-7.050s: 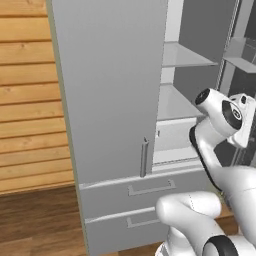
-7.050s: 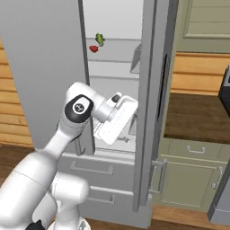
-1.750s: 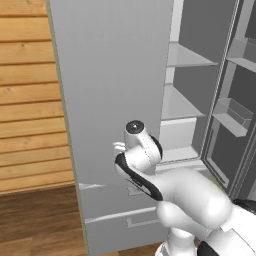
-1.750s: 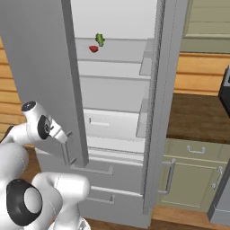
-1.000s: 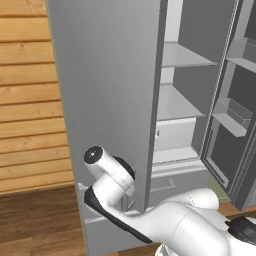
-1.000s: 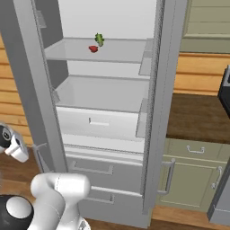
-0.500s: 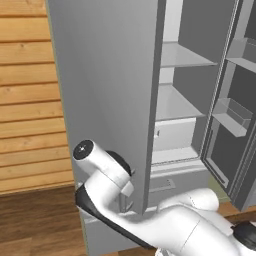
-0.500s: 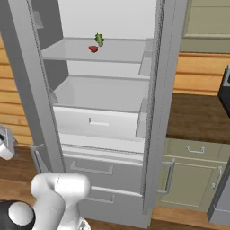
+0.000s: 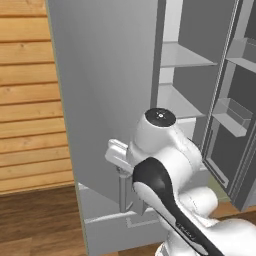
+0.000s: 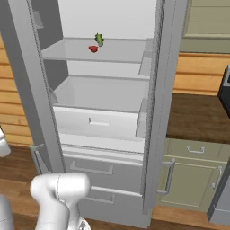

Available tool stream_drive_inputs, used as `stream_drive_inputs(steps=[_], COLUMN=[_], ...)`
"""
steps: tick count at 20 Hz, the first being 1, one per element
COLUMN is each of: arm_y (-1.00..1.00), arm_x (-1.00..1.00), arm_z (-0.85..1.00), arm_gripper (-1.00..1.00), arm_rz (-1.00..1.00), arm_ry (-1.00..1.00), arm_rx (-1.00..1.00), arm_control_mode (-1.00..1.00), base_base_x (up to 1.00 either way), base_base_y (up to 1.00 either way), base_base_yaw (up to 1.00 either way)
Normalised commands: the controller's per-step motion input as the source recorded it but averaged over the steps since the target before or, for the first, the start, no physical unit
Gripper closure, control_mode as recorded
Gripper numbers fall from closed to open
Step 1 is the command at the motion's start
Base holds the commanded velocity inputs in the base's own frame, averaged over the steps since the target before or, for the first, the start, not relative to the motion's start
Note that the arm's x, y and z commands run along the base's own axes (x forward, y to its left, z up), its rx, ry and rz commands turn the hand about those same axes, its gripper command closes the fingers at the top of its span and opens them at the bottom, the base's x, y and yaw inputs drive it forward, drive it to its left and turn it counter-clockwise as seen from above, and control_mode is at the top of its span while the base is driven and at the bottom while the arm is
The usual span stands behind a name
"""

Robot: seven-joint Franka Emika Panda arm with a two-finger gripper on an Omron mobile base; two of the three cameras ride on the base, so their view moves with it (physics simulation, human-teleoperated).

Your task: Take the strawberry from the fridge and place it on top of the pancake, located on the dining counter.

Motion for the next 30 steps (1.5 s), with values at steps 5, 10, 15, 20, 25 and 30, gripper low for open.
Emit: stream_drive_inputs(steps=[5, 10, 15, 20, 25, 30], arm_y=[-0.86, -0.83, -0.42, -0.08, -0.33, -0.16], arm_x=[-0.14, 0.17, 0.32, 0.71, 0.78, 0.76], arm_z=[0.92, 0.86, 0.42, 0.00, 0.00, 0.00], arm_gripper=[-1.00, -1.00, -1.00, -1.00, -1.00, -1.00], arm_rz=[0.25, 0.13, 0.06, 0.00, 0.00, 0.00], arm_ry=[0.03, 0.20, 0.22, 0.09, 0.00, 0.00], arm_rx=[0.67, 0.68, 0.39, 0.07, 0.00, 0.00], arm_control_mode=[-1.00, -1.00, -1.00, -1.00, -1.00, -1.00], base_base_x=[0.00, 0.00, 0.00, 0.00, 0.00, 0.00], base_base_y=[0.00, 0.00, 0.00, 0.00, 0.00, 0.00], base_base_yaw=[0.00, 0.00, 0.00, 0.00, 0.00, 0.00])
